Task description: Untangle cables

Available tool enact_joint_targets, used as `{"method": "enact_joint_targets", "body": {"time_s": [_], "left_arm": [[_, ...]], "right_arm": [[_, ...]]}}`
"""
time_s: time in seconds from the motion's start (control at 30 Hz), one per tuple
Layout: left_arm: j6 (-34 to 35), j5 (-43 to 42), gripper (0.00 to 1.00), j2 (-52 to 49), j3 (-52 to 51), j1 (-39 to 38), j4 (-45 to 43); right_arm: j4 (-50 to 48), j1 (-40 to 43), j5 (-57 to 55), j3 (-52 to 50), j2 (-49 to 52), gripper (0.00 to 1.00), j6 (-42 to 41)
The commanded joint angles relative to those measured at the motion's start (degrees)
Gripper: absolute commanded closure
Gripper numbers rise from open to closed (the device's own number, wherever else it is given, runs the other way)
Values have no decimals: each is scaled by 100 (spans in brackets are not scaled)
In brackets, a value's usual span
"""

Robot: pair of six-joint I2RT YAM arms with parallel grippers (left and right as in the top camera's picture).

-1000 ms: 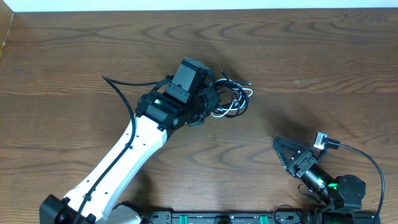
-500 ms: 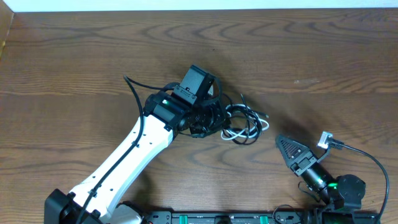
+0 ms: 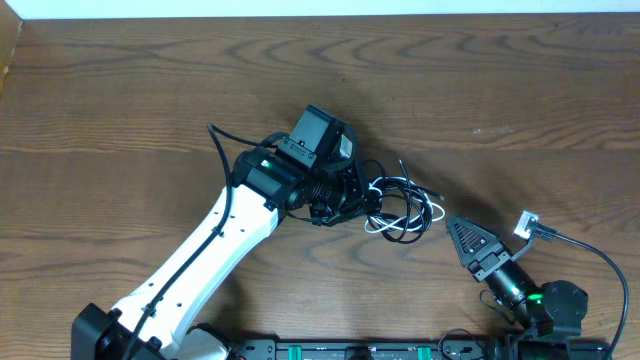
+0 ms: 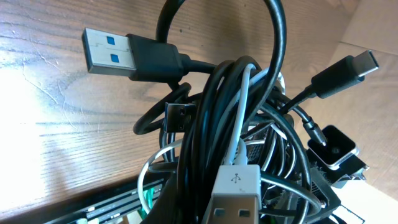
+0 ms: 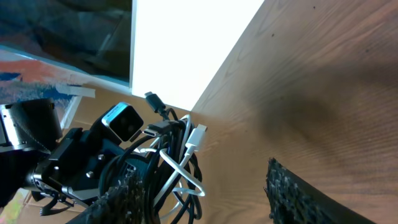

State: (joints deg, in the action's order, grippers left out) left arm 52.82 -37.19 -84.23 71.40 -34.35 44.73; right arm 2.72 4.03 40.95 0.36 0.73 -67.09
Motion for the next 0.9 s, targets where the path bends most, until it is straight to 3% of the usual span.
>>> {"method": "enact_joint_targets", "body": {"time_s": [0.0, 0.67, 0.77, 0.87], "left_arm": [[66, -122, 91, -13, 101, -13, -46], [391, -269, 92, -13, 101, -260, -216], [407, -267, 92, -13, 101, -396, -326], [404, -271, 92, -13, 101, -529, -319]], "right_arm": [[15, -39, 142, -7, -2, 40, 118], [28, -39, -15, -7, -2, 50, 118], [26, -39, -87, -7, -2, 54, 120], [15, -39, -262, -7, 2, 66, 125]]}}
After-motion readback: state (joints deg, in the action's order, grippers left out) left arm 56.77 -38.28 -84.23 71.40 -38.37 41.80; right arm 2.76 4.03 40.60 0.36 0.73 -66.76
